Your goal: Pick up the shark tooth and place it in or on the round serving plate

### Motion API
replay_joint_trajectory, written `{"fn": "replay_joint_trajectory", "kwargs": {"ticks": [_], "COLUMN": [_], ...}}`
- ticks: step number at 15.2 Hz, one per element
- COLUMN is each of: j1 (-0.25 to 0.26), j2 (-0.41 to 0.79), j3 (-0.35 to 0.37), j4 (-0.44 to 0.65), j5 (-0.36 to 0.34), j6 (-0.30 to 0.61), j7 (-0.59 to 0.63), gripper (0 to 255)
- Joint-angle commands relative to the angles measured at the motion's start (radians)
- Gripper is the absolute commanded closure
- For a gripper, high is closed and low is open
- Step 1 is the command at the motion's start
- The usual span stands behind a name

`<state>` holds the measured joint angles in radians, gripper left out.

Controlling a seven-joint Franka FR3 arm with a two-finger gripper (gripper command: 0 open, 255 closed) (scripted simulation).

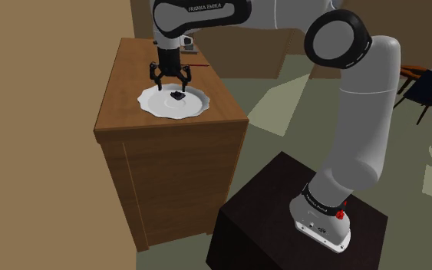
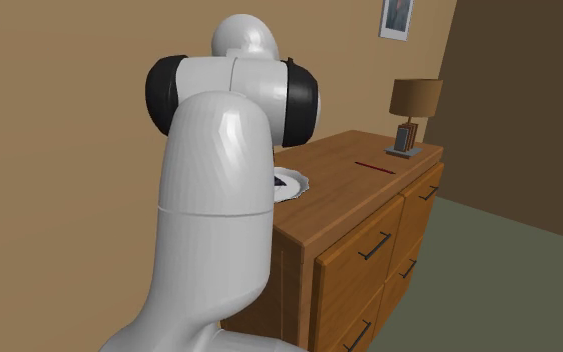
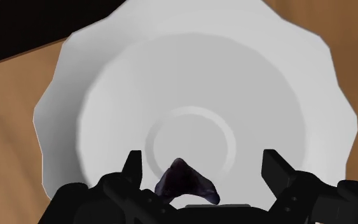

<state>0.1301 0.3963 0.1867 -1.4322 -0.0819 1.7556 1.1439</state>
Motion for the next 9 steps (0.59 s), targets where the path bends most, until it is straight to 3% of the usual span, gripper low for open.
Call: {"fn": "replay_joint_trajectory", "kwargs": {"ticks": [1,9], "j1": [0.003,0.004], "j2": [0.002,0.006], "j3": [0.001,0.001], "j4": [0.064,0.097], "j5": [0.0,0.0], "j6": [-0.063,-0.092], "j7": [-0.002,-0.002], "gripper": [0,0]}}
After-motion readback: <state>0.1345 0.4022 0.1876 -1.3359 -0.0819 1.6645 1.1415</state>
